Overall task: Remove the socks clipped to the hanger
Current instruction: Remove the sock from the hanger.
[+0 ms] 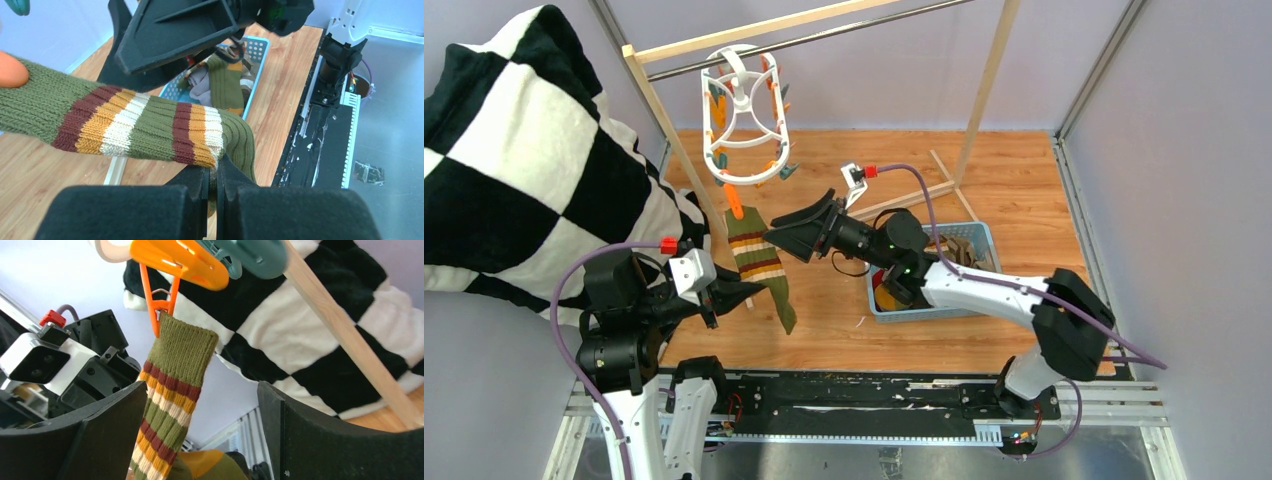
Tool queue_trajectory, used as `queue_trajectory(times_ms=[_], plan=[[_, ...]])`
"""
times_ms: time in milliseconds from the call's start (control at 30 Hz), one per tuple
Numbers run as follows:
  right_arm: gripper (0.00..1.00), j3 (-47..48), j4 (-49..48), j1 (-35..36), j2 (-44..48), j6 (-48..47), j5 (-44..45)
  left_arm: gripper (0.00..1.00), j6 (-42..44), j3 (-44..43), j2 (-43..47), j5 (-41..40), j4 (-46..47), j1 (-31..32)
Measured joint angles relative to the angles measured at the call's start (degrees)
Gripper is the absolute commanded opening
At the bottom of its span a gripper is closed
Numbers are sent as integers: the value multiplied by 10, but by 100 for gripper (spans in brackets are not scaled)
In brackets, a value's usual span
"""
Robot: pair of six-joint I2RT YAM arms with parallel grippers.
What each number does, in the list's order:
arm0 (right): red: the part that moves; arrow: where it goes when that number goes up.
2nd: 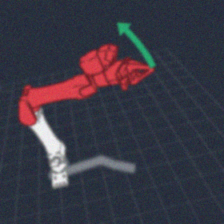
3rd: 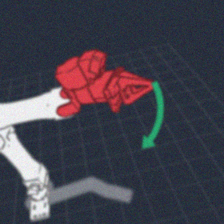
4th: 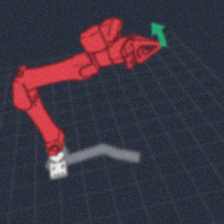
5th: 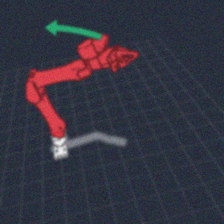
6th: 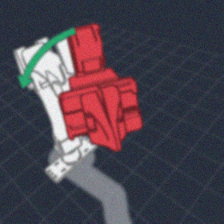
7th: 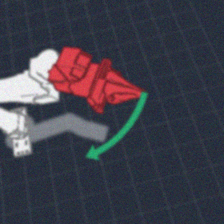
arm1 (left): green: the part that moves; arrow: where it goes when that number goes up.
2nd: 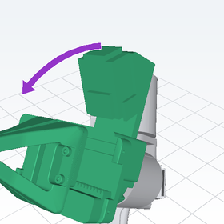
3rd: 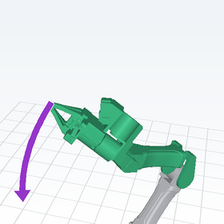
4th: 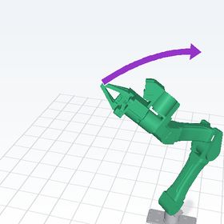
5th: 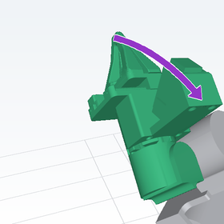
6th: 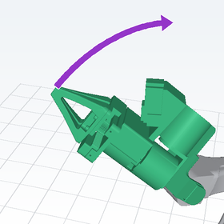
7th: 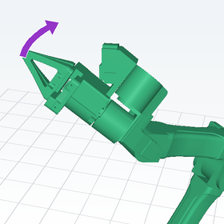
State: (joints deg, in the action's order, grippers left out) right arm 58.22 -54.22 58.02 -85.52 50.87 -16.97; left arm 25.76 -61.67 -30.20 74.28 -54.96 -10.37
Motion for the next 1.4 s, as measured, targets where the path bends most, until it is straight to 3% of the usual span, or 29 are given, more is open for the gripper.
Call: queue_trajectory(times_ms=[267,767,1233,1300,1400], plan=[[87,63,-189,2,-123,117,-11,0,0,0,1,3,0,0],[68,199,-269,2,-195,203,-26,0,0,-1,3,3,0,0],[28,202,-277,2,-212,235,-28,0,0,-4,4,2,0,0],[20,205,-276,3,-212,236,-25,0,0,-4,4,2,0,0],[1,211,-276,3,-212,237,-19,0,0,-4,5,2,0,0]])
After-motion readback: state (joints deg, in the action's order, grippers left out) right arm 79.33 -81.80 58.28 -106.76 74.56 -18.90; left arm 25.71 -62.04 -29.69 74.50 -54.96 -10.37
